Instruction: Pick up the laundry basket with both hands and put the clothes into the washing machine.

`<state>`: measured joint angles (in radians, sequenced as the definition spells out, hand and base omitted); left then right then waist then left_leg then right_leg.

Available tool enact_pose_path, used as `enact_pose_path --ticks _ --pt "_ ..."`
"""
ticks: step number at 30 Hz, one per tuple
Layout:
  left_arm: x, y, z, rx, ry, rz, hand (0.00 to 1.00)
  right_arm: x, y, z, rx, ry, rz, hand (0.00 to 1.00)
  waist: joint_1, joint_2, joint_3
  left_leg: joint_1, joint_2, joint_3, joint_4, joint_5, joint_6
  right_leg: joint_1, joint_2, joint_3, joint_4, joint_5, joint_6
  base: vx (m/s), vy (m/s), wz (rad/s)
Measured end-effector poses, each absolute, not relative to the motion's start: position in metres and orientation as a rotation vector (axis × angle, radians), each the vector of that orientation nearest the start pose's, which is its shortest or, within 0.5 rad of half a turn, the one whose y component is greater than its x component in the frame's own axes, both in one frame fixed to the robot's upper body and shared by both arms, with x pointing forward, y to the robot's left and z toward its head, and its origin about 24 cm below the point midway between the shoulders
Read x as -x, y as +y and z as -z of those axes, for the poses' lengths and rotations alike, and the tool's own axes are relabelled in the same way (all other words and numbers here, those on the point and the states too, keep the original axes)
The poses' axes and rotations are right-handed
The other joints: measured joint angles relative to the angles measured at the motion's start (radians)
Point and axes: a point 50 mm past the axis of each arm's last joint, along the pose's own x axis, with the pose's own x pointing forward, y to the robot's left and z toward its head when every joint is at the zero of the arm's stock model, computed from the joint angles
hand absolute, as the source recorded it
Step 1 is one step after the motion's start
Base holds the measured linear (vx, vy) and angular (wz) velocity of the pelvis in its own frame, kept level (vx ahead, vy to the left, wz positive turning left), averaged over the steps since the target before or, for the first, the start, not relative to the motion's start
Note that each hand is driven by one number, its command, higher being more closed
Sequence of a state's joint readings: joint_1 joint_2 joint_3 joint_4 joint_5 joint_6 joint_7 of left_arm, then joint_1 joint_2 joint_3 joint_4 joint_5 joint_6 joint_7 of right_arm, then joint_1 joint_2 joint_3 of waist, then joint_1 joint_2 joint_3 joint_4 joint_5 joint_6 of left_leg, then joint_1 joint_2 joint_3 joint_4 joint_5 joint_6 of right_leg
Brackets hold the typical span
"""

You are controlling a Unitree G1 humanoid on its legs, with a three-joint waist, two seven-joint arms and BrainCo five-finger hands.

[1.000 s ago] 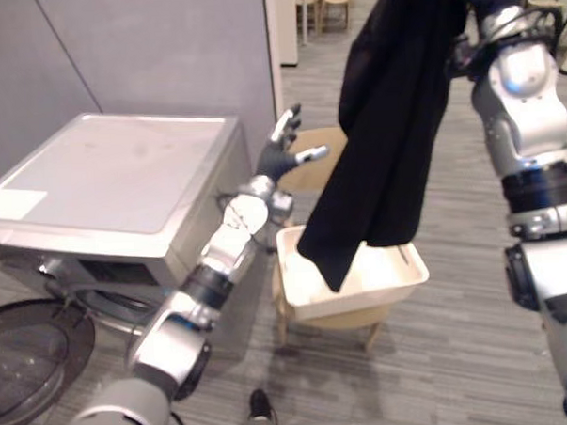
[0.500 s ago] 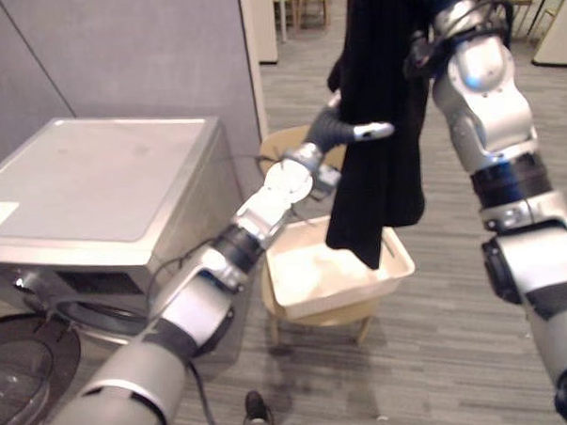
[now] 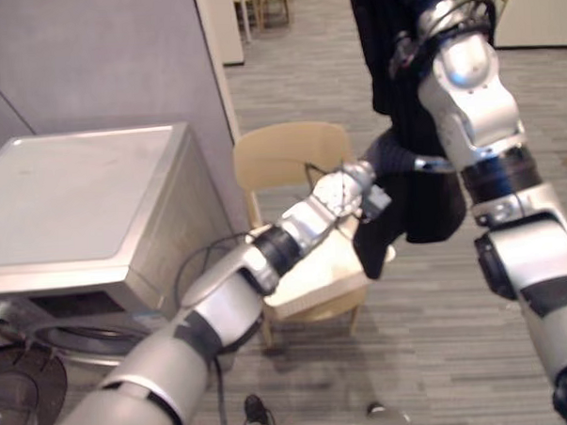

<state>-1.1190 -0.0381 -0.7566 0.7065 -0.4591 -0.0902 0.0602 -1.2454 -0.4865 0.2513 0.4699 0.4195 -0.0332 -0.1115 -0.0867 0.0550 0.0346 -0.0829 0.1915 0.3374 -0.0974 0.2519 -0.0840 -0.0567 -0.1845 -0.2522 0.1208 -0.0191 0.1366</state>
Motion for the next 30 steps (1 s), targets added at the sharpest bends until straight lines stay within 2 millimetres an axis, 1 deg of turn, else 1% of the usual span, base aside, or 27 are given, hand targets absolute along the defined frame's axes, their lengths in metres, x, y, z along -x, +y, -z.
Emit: enact_pose_path --ticks 1,3,6,11,15,19,20,22,23,24,25,26,27,28,30 --pt "-0.334 -0.075 -0.187 -0.196 -0.303 0.796 1.00 -0.370 -0.129 -0.354 0.153 -0.734 -0.159 1.00 -0.001 0.001 0.000 0.000 -0.001 0.001 0.000 0.000 0.000 0.000 -0.001 0.001 0.000 0.001 0.002 0.02 -0.013 -0.05" --pt "-0.331 -0.080 -0.183 -0.205 -0.289 0.822 1.00 -0.370 -0.129 -0.354 0.152 -0.733 -0.159 1.00 -0.007 0.003 0.002 0.000 -0.002 0.007 0.000 0.000 0.000 -0.002 -0.003 0.006 0.000 0.004 0.006 0.03 -0.017 -0.06" --pt "-0.329 -0.082 -0.178 -0.210 -0.280 0.832 1.00 -0.370 -0.129 -0.354 0.152 -0.734 -0.158 1.00 -0.010 0.007 0.003 0.003 -0.003 0.010 0.000 0.000 0.000 -0.003 -0.004 0.008 0.000 0.004 0.006 0.02 -0.022 -0.04" --pt "-0.326 -0.085 -0.179 -0.203 -0.280 0.841 1.00 -0.370 -0.129 -0.354 0.152 -0.734 -0.157 1.00 -0.010 0.016 0.007 0.005 -0.003 0.010 0.000 0.000 0.000 -0.001 -0.004 0.008 0.000 0.004 0.006 0.00 0.000 0.00" --pt "-0.327 -0.085 -0.179 -0.203 -0.280 0.837 1.00 -0.370 -0.130 -0.354 0.150 -0.734 -0.155 1.00 -0.010 0.018 0.008 0.005 -0.003 0.009 0.000 0.000 0.000 0.001 -0.004 0.008 0.000 0.005 0.007 0.00 0.000 0.00" --pt "-0.332 -0.077 -0.180 -0.237 -0.296 0.817 1.00 -0.368 -0.133 -0.348 0.142 -0.737 -0.156 1.00 -0.007 0.018 0.008 0.008 -0.004 0.006 0.000 0.000 0.000 0.005 -0.005 0.006 -0.001 0.005 0.007 0.00 0.000 0.00" --pt "-0.334 -0.074 -0.180 -0.242 -0.298 0.808 1.00 -0.365 -0.137 -0.346 0.130 -0.746 -0.152 0.00 -0.007 0.018 0.008 0.008 -0.004 0.005 0.000 0.000 0.000 0.007 -0.004 0.005 -0.001 0.006 0.008 0.01 -0.016 0.05" --pt "-0.338 -0.065 -0.186 -0.254 -0.322 0.790 1.00 -0.357 -0.153 -0.343 0.111 -0.773 -0.122 0.00 -0.004 0.018 0.008 0.009 -0.005 -0.002 0.000 0.000 0.000 0.015 -0.004 0.000 -0.003 0.006 0.008 0.01 -0.018 0.10" --pt "-0.343 -0.053 -0.194 -0.222 -0.345 0.754 1.00 -0.351 -0.171 -0.338 0.097 -0.789 -0.077 0.00 -0.003 0.018 0.008 0.011 -0.007 -0.008 0.000 0.000 0.000 0.021 -0.005 -0.005 -0.005 0.007 0.009 0.01 -0.014 0.10" --pt "-0.350 -0.033 -0.203 -0.186 -0.375 0.696 1.00 -0.346 -0.191 -0.333 0.084 -0.794 -0.022 0.00 -0.002 0.018 0.008 0.011 -0.006 -0.008 0.000 0.000 0.000 0.022 -0.004 -0.006 -0.005 0.007 0.009 0.01 -0.016 0.07" --pt "-0.353 -0.023 -0.207 -0.185 -0.391 0.665 1.00 -0.344 -0.202 -0.330 0.082 -0.791 0.011 0.00 -0.002 0.018 0.008 0.011 -0.006 -0.009 0.000 0.000 0.000 0.022 -0.004 -0.007 -0.006 0.007 0.009 0.00 -0.014 0.05" --pt "-0.360 0.000 -0.212 -0.199 -0.416 0.603 1.00 -0.340 -0.225 -0.323 0.082 -0.774 0.078 0.00 -0.004 0.018 0.008 0.011 -0.006 -0.013 -0.001 0.000 0.000 0.028 -0.003 -0.014 -0.011 0.007 0.008 0.00 -0.019 0.12" --pt "-0.364 0.017 -0.213 -0.213 -0.426 0.562 1.00 -0.336 -0.243 -0.317 0.085 -0.760 0.130 0.00 -0.006 0.018 0.008 0.011 -0.006 -0.020 -0.006 -0.004 -0.004 0.038 -0.002 -0.021 -0.019 0.007 0.008 0.00 -0.014 0.13" --pt "-0.367 0.039 -0.214 -0.225 -0.439 0.511 1.00 -0.329 -0.265 -0.311 0.100 -0.742 0.196 0.00 -0.006 0.019 0.007 0.016 -0.005 -0.023 -0.006 -0.021 -0.009 0.047 0.000 -0.022 -0.027 0.008 0.009 0.01 -0.011 0.10" --pt "-0.366 0.068 -0.209 -0.228 -0.443 0.445 1.00 -0.320 -0.289 -0.301 0.122 -0.712 0.263 0.00 -0.008 0.019 0.007 0.026 -0.005 -0.022 -0.007 -0.028 -0.010 0.072 0.005 -0.024 -0.057 0.021 0.009 0.03 -0.011 0.00"
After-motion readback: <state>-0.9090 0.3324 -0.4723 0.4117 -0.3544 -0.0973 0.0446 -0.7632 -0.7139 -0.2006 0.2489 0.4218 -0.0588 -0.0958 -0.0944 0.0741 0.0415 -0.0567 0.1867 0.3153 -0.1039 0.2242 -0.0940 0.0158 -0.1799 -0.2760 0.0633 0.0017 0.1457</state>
